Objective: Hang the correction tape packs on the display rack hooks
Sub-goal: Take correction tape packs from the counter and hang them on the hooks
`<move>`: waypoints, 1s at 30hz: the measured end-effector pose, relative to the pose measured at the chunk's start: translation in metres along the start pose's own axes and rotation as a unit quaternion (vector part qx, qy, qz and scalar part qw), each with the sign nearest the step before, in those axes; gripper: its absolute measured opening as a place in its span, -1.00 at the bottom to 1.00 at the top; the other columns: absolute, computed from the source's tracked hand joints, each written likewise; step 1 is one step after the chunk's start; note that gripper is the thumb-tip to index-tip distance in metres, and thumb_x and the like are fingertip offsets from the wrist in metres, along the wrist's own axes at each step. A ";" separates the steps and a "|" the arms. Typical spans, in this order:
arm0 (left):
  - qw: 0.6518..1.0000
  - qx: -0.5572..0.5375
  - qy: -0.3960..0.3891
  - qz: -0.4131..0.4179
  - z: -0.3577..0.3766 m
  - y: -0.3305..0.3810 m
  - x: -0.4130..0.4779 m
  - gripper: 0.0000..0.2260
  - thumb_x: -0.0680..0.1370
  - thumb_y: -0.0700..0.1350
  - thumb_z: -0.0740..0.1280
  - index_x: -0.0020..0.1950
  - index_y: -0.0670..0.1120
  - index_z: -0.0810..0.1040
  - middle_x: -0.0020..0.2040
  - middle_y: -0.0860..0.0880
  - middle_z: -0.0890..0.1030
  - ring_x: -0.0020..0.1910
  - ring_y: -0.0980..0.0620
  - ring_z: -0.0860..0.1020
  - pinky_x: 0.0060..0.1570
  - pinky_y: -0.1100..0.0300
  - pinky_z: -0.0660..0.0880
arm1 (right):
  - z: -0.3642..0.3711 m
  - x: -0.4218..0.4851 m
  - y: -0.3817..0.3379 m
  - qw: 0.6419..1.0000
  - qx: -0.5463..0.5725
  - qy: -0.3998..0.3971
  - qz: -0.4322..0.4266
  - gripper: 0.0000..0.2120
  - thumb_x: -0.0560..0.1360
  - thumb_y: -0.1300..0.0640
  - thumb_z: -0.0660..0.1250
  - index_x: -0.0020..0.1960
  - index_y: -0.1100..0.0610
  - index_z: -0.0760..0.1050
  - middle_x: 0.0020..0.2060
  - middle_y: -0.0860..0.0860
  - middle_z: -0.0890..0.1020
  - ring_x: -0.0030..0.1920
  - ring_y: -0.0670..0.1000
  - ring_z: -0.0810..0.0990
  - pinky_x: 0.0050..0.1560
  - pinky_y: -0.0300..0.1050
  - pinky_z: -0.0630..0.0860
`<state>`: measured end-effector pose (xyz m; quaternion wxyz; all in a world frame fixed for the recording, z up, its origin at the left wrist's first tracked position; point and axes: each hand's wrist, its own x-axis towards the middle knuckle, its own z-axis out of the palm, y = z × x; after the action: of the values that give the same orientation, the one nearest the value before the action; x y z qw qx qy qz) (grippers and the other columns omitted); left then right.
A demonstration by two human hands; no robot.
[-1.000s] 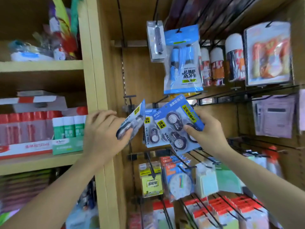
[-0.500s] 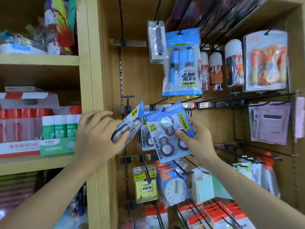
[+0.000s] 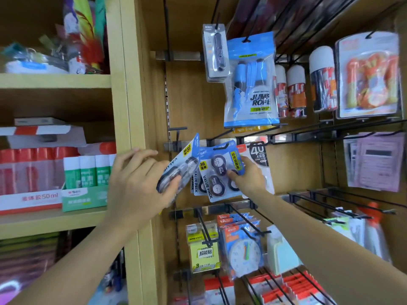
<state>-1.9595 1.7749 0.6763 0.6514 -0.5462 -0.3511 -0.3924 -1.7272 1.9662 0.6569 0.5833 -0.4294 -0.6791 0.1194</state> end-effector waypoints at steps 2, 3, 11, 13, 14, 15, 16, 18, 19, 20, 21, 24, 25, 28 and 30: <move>1.000 -0.008 -0.004 -0.004 0.000 -0.001 0.000 -0.74 0.52 0.04 0.42 -0.10 -0.16 0.68 -0.19 -0.06 0.69 0.06 -0.11 0.66 0.22 -0.06 0.43 | 0.007 -0.008 0.005 0.999 -0.017 0.028 -0.004 -0.46 0.47 0.00 0.47 0.39 0.04 0.41 0.11 0.05 0.61 0.13 0.12 0.59 0.03 0.00 0.50; 1.000 -0.013 -0.003 -0.006 0.000 -0.001 0.000 -0.74 0.52 0.05 0.42 -0.10 -0.16 0.68 -0.19 -0.05 0.69 0.06 -0.10 0.66 0.21 -0.06 0.43 | 0.009 -0.016 0.006 0.999 -0.016 0.049 -0.008 -0.42 0.45 0.01 0.49 0.41 0.06 0.39 0.17 0.07 0.55 0.18 0.12 0.55 0.11 0.05 0.51; 0.998 -0.068 0.008 -0.015 -0.006 0.001 0.001 -0.70 0.49 0.10 0.46 -0.11 -0.15 0.68 -0.17 -0.01 0.69 0.02 -0.07 0.67 0.06 0.03 0.43 | -0.033 -0.062 -0.041 0.914 0.343 -0.208 0.063 -0.62 0.51 0.15 0.44 0.30 0.00 0.49 0.04 -0.09 0.66 -0.02 -0.12 0.65 -0.12 -0.21 0.52; 0.997 -0.079 0.004 -0.014 -0.008 0.001 0.002 -0.69 0.50 0.11 0.46 -0.11 -0.15 0.67 -0.16 -0.01 0.69 0.04 -0.08 0.67 0.06 0.01 0.44 | -0.037 -0.068 -0.052 0.870 0.400 -0.279 0.065 -0.64 0.48 0.16 0.43 0.26 0.02 0.51 -0.01 -0.09 0.68 -0.06 -0.12 0.66 -0.12 -0.29 0.55; 0.996 -0.082 0.002 -0.014 -0.008 0.000 0.001 -0.68 0.50 0.12 0.46 -0.10 -0.16 0.66 -0.15 -0.02 0.69 0.04 -0.08 0.67 0.06 0.00 0.44 | -0.035 -0.069 -0.052 0.855 0.424 -0.293 0.058 -0.63 0.44 0.15 0.45 0.24 0.08 0.53 0.02 -0.03 0.69 0.00 -0.05 0.66 0.01 -0.24 0.57; 0.996 -0.086 0.001 -0.015 -0.008 0.000 0.001 -0.67 0.51 0.12 0.45 -0.09 -0.17 0.66 -0.13 -0.03 0.70 0.06 -0.09 0.66 0.07 0.00 0.44 | -0.032 -0.071 -0.053 0.848 0.439 -0.293 0.052 -0.58 0.41 0.13 0.48 0.25 0.16 0.53 0.07 0.05 0.68 0.07 0.03 0.64 0.17 -0.12 0.56; 0.996 -0.089 -0.003 -0.020 -0.008 0.000 0.001 -0.67 0.51 0.12 0.45 -0.08 -0.17 0.66 -0.11 -0.04 0.70 0.08 -0.09 0.66 0.08 -0.01 0.44 | -0.029 -0.072 -0.052 0.844 0.449 -0.290 0.051 -0.53 0.40 0.14 0.51 0.27 0.22 0.51 0.11 0.11 0.66 0.11 0.09 0.62 0.27 -0.02 0.53; 0.995 -0.090 -0.018 -0.029 -0.009 -0.001 0.002 -0.67 0.53 0.12 0.42 -0.04 -0.17 0.66 -0.01 -0.05 0.70 0.15 -0.10 0.64 0.12 -0.02 0.43 | -0.030 -0.076 -0.053 0.839 0.470 -0.268 0.058 -0.55 0.39 0.16 0.51 0.23 0.23 0.53 0.07 0.12 0.65 0.04 0.10 0.63 0.21 0.02 0.58; 0.995 -0.086 -0.030 -0.031 -0.009 -0.001 0.003 -0.67 0.55 0.12 0.39 -0.02 -0.16 0.67 0.09 -0.06 0.70 0.20 -0.11 0.62 0.16 -0.03 0.42 | -0.033 -0.076 -0.051 0.840 0.478 -0.252 0.059 -0.62 0.37 0.15 0.50 0.16 0.19 0.55 0.01 0.10 0.67 -0.03 0.08 0.65 0.08 -0.01 0.62; 0.995 -0.078 -0.044 -0.033 -0.011 -0.001 0.003 -0.68 0.57 0.10 0.35 0.02 -0.15 0.67 0.20 -0.08 0.67 0.26 -0.13 0.59 0.21 -0.04 0.39 | -0.039 -0.075 -0.049 0.840 0.482 -0.242 0.058 -0.66 0.35 0.13 0.51 0.10 0.14 0.56 -0.03 0.09 0.68 -0.09 0.07 0.65 -0.05 -0.01 0.61; 0.995 -0.066 -0.059 -0.037 -0.012 -0.002 0.004 -0.68 0.58 0.08 0.33 0.07 -0.15 0.67 0.31 -0.10 0.61 0.33 -0.14 0.54 0.28 -0.05 0.36 | -0.045 -0.074 -0.047 0.843 0.482 -0.230 0.064 -0.62 0.32 0.07 0.56 0.08 0.12 0.57 -0.03 0.11 0.68 -0.11 0.11 0.64 -0.08 0.02 0.58; 0.991 -0.028 -0.118 -0.058 -0.020 -0.005 -0.006 -0.64 0.54 0.02 0.34 0.26 -0.14 0.63 0.53 -0.11 0.39 0.53 -0.13 0.32 0.51 -0.06 0.19 | -0.064 -0.065 -0.034 0.854 0.476 -0.196 0.075 -0.22 0.13 -0.07 0.70 0.24 0.18 0.53 0.19 0.22 0.63 0.11 0.23 0.61 0.19 0.34 0.49; 0.988 -0.020 -0.141 -0.061 -0.022 -0.005 -0.011 -0.61 0.52 0.01 0.34 0.29 -0.13 0.62 0.57 -0.10 0.32 0.58 -0.12 0.23 0.55 -0.10 0.13 | -0.069 -0.063 -0.033 0.861 0.468 -0.188 0.063 -0.25 0.16 -0.07 0.68 0.25 0.19 0.53 0.21 0.22 0.63 0.18 0.22 0.61 0.28 0.33 0.45; 0.982 -0.010 -0.176 -0.063 -0.024 -0.006 -0.020 -0.56 0.49 0.00 0.33 0.34 -0.11 0.59 0.62 -0.09 0.21 0.63 -0.10 0.09 0.57 -0.18 0.08 | -0.076 -0.059 -0.029 0.885 0.428 -0.175 0.055 -0.64 0.42 0.05 0.51 0.16 0.16 0.60 0.12 0.15 0.69 0.17 0.21 0.64 0.31 0.30 0.46; 0.981 -0.007 -0.182 -0.068 -0.024 -0.005 -0.021 -0.56 0.49 0.00 0.32 0.34 -0.10 0.59 0.63 -0.08 0.19 0.63 -0.10 0.08 0.57 -0.18 0.07 | -0.076 -0.056 -0.030 0.904 0.400 -0.140 0.057 -0.78 0.50 0.14 0.43 0.12 0.18 0.59 0.05 0.11 0.72 0.11 0.17 0.68 0.25 0.25 0.53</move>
<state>-1.9726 1.7532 0.6562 0.5448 -0.5882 -0.4971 -0.3319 -1.6755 1.8817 0.6602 0.5973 -0.1763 -0.6233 0.4729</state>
